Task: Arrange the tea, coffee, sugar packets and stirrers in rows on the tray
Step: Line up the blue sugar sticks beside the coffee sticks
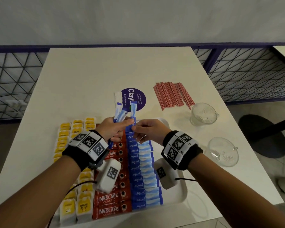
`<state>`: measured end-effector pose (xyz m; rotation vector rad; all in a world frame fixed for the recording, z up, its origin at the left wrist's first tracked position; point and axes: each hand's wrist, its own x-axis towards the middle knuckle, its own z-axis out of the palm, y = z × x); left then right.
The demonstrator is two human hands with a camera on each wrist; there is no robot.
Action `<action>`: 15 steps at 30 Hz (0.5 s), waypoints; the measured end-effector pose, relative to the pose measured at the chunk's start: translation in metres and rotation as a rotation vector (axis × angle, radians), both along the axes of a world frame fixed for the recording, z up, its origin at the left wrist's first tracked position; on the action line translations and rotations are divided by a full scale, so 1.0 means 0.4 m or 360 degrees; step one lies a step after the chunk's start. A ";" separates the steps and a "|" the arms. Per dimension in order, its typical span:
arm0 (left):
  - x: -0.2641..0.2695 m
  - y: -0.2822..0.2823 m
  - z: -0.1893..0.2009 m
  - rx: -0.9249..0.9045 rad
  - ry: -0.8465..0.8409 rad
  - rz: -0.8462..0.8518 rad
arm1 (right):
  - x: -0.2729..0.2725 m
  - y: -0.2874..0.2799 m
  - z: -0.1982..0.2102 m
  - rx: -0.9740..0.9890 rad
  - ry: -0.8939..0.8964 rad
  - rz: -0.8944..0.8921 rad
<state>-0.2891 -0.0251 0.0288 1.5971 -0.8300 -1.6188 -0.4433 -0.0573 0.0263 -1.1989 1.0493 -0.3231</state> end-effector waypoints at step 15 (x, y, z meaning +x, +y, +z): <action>0.001 -0.022 0.040 0.0398 -0.0407 -0.0651 | -0.043 -0.075 -0.003 0.0140 0.0010 -0.0042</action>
